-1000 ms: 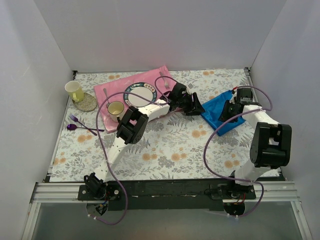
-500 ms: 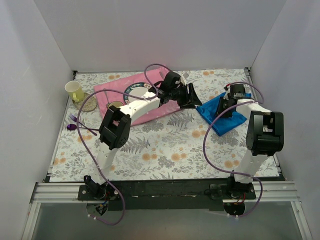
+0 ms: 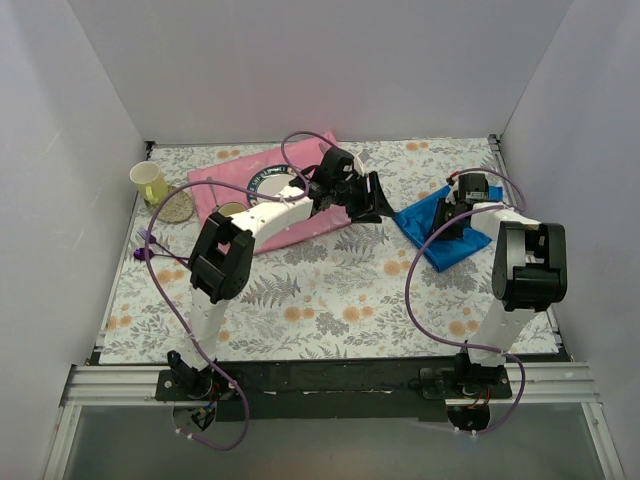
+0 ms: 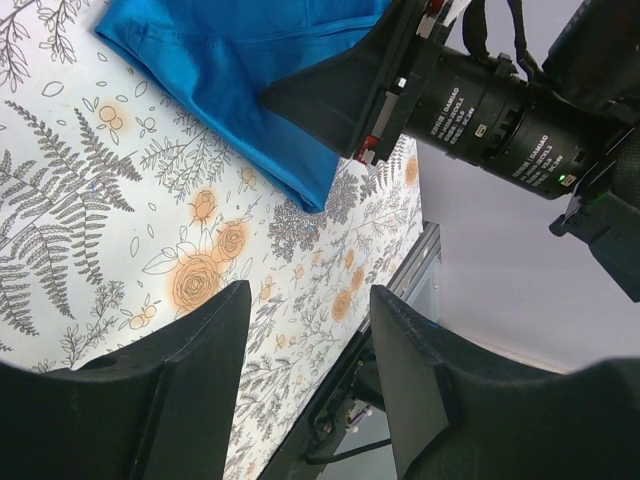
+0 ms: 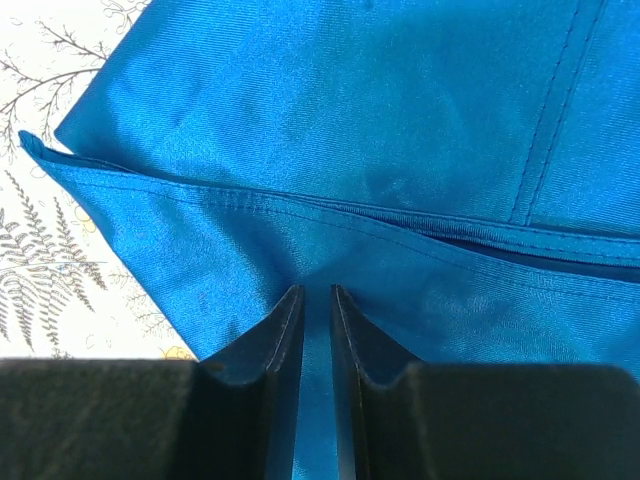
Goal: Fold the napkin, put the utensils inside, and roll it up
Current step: Fold the napkin, then roll the napkin with the utensil
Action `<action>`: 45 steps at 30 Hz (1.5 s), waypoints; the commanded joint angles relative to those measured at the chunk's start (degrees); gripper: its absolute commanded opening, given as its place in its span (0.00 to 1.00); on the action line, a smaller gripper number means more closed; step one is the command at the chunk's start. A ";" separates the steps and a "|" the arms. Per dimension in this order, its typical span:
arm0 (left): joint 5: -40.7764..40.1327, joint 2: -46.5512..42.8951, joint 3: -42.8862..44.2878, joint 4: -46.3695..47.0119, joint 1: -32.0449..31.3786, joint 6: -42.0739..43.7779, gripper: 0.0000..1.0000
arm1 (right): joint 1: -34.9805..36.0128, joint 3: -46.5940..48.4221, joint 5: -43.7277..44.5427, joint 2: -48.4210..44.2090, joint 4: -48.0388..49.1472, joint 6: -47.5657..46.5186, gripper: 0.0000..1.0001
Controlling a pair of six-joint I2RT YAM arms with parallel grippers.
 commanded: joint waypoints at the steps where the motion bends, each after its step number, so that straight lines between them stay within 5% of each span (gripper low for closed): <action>1: 1.01 -4.83 -0.26 0.27 1.12 0.27 0.50 | 0.82 -4.16 -0.76 -0.08 -2.09 -0.44 0.24; 14: 2.15 -6.33 -1.41 0.98 3.32 -0.35 0.50 | 5.73 -13.65 -4.89 -4.64 -3.59 -0.36 0.23; 29: 1.01 -11.95 -8.61 1.42 5.60 0.35 0.50 | 24.11 -20.52 -0.61 -15.45 -6.92 5.02 0.24; 35: -0.83 -14.85 -10.90 0.46 7.36 2.19 0.51 | 28.67 -11.56 15.35 -20.90 -17.19 0.63 0.36; 37: -1.89 -16.69 -11.60 -1.39 9.72 2.90 0.51 | 31.56 -7.44 18.12 -21.87 -19.92 0.18 0.44; 39: -3.81 -18.53 -13.61 -2.44 11.57 3.77 0.52 | 34.55 -5.58 19.53 -22.40 -20.98 -0.26 0.62; 45: -5.23 -26.10 -19.59 -2.89 15.53 4.05 0.54 | 43.69 -3.72 22.08 -20.47 -21.69 -1.31 0.59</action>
